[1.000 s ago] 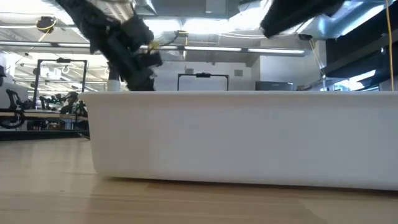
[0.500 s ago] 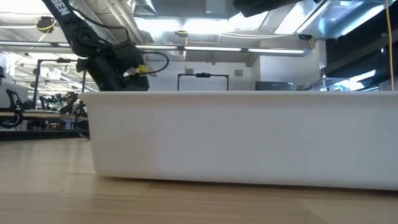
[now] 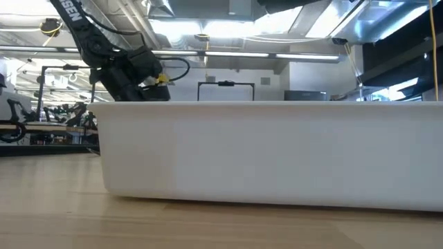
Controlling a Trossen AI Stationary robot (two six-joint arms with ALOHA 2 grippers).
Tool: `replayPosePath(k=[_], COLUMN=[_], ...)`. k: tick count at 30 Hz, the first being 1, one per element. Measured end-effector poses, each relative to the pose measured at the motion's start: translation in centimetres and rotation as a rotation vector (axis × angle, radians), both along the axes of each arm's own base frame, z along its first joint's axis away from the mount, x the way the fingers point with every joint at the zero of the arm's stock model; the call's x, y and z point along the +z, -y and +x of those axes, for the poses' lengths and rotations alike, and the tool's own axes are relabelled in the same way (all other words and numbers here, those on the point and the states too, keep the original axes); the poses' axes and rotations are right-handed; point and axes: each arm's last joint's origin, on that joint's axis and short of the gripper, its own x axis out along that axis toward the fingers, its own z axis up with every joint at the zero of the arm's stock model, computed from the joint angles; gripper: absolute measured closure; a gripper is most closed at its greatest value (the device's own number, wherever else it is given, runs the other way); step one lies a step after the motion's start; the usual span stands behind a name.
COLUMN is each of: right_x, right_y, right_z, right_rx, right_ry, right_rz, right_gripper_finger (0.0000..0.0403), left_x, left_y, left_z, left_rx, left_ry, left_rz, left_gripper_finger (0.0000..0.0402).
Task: Sort silverware
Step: Put the purple fork into the white silverware tray
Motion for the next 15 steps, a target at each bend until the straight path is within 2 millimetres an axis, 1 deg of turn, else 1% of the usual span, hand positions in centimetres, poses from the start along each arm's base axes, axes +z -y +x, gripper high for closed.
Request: replayPosePath(k=[5,9,15], right_x=[0.0,0.0,0.0], right_y=[0.0,0.0,0.0], right_z=[0.0,0.0,0.0], right_rx=[0.000,0.001,0.003], right_ry=[-0.001,-0.005,-0.006], right_rz=[-0.002,-0.006,-0.009], right_gripper_finger=[0.0288,0.0288,0.0288], left_x=[-1.2,-1.7,-2.8], left_y=[-0.2,-0.5,-0.7], left_z=[0.1,0.5,0.7], left_rx=[0.011,0.035,0.015], left_ry=[-0.049,-0.039,-0.072], left_rz=[-0.002,0.005,-0.002], left_gripper_finger=[0.0255,0.0255,0.0255])
